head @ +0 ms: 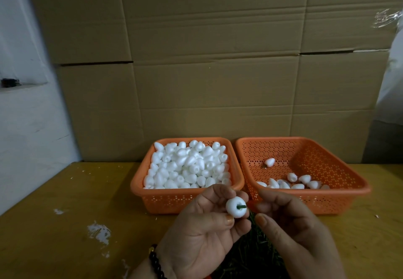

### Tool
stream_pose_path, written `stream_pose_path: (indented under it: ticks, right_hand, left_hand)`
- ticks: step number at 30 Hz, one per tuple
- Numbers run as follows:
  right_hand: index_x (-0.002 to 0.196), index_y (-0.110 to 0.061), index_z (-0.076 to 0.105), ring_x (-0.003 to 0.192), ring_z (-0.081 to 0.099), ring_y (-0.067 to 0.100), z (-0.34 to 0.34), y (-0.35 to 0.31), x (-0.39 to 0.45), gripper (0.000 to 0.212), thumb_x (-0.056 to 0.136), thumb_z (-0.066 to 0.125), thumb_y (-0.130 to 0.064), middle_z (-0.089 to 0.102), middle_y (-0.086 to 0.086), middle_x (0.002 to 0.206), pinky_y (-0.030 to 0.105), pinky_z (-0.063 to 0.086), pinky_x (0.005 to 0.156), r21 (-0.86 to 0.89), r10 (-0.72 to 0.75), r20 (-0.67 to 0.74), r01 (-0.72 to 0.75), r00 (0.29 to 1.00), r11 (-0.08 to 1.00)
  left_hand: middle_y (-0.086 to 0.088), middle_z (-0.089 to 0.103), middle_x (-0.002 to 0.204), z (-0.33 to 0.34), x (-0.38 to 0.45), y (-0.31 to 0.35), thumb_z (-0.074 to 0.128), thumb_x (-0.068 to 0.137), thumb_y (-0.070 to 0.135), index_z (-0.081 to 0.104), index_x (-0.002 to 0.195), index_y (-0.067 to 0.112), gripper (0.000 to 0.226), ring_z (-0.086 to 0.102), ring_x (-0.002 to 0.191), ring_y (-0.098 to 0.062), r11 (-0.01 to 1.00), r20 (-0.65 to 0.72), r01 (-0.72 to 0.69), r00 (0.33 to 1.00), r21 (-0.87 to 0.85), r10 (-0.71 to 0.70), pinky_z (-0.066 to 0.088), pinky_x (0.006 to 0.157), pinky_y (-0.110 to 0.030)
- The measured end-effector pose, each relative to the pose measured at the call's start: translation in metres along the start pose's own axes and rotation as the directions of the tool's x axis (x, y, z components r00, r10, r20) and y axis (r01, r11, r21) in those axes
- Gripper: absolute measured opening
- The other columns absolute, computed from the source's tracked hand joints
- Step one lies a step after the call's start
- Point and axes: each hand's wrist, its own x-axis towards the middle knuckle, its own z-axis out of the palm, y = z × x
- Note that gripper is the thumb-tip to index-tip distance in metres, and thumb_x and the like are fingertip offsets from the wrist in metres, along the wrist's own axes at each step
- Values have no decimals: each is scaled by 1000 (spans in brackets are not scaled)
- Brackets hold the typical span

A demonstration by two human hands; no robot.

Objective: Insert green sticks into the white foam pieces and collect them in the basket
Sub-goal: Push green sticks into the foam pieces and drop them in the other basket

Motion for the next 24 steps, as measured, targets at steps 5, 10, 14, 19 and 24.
stream_pose_path:
  ticks: [5, 10, 14, 19, 24]
  right_hand:
    - [101, -42, 68, 85, 69, 10, -1, 2, -2, 43, 59, 73, -31, 72, 0, 94, 23, 55, 77, -35, -33, 17, 33, 999, 999]
    - [104, -41, 66, 86, 68, 12, -1, 0, -2, 31, 76, 76, -32, 71, -2, 95, 26, 55, 77, -164, -156, 40, 161, 987, 973]
    - [104, -43, 64, 84, 68, 12, -1, -1, 0, 39, 72, 72, -23, 69, -7, 94, 27, 55, 73, -232, -233, 57, 240, 971, 943]
    - [106, -40, 65, 89, 67, 11, 0, -5, 1, 30, 77, 67, -36, 67, -9, 102, 26, 55, 75, -245, -295, 90, 308, 951, 919]
    - [106, -39, 66, 92, 66, 13, -1, -3, 3, 30, 76, 67, -37, 64, -7, 104, 29, 55, 76, -268, -308, 81, 318, 948, 909]
  left_hand:
    - [-18, 64, 91, 3, 1, 0, 59, 55, -18, 68, 75, 5, 32, 64, 80, -27, 1000, -51, -14, 999, 12, 15, 57, 68, -34]
    - [-16, 65, 87, 4, 1, -3, 47, 60, -24, 67, 69, 6, 38, 67, 77, -26, 997, -95, -8, 995, 77, 16, 58, 65, -32]
    - [-17, 65, 87, 4, 2, -5, 46, 60, -22, 66, 72, 6, 36, 67, 79, -28, 992, -121, -7, 992, 125, 23, 57, 64, -33]
    - [-25, 60, 93, 4, 3, -10, 51, 63, -21, 57, 87, 2, 34, 67, 85, -33, 989, -128, 14, 992, 147, 5, 57, 71, -38]
    - [-27, 60, 104, 2, 3, -11, 73, 58, -5, 61, 90, 6, 36, 58, 100, -39, 976, -164, 25, 986, 217, 12, 53, 80, -40]
